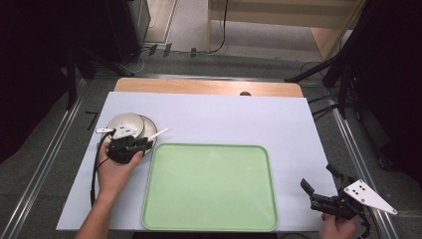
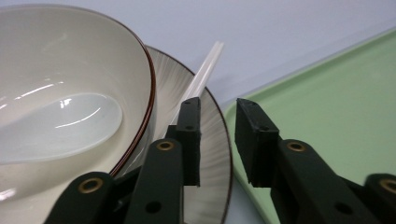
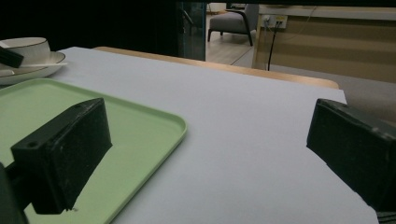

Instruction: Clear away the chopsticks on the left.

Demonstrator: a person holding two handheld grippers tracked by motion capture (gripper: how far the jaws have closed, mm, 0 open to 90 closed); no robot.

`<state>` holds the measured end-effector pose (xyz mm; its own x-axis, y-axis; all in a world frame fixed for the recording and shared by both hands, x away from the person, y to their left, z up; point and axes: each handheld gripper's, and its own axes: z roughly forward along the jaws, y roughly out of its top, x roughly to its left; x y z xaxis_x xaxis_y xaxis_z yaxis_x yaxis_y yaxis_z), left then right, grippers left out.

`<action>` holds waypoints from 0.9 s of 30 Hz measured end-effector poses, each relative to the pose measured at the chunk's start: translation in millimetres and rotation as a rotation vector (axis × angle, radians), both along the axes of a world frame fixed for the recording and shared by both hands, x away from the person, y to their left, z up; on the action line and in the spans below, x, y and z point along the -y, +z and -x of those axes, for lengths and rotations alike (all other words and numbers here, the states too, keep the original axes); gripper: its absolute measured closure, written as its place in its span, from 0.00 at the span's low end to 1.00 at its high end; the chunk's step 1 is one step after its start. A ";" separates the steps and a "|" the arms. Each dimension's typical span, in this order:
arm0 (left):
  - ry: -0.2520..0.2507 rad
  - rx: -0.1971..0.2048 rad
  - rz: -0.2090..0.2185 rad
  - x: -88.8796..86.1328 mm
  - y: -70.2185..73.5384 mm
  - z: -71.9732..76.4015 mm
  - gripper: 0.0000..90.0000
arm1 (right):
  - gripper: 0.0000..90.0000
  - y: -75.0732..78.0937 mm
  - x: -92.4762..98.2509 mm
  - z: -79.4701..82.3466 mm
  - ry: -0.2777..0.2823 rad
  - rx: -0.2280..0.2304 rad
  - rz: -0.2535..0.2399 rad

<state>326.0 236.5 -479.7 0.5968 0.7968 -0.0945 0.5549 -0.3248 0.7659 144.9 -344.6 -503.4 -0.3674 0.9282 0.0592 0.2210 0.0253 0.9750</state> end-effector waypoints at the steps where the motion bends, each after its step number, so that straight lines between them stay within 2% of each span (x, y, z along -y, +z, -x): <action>1: -0.020 0.008 0.015 -9.7 6.4 5.9 0.73 | 0.00 0.0 -0.4 -0.4 0.001 -0.006 -0.004; 3: -0.031 0.008 0.025 -15.0 8.6 8.1 0.73 | 0.00 0.0 -0.8 -0.6 0.002 -0.008 -0.007; 6: -0.054 -0.006 0.004 -32.8 14.2 12.4 0.72 | 0.00 0.4 -1.7 -0.9 0.004 -0.007 -0.001; 12: -0.048 -0.035 -0.032 -63.3 19.6 16.7 0.75 | 0.00 0.7 -1.1 -1.1 0.002 -0.005 -0.001; 16: -0.031 -0.042 -0.018 -72.0 19.4 16.6 0.76 | 0.00 0.4 -1.3 -1.8 0.002 -0.008 -0.001; 21: -0.020 -0.056 -0.047 -74.8 15.5 15.1 0.79 | 0.00 0.5 -2.7 -2.1 0.004 -0.008 0.003; 22: -0.015 -0.057 -0.070 -74.2 13.5 14.4 0.80 | 0.00 0.5 -2.8 -1.8 0.004 -0.008 0.003; 27: -0.018 -0.063 -0.087 -72.9 9.6 13.0 0.82 | 0.00 0.4 -2.1 -1.6 0.002 -0.010 0.001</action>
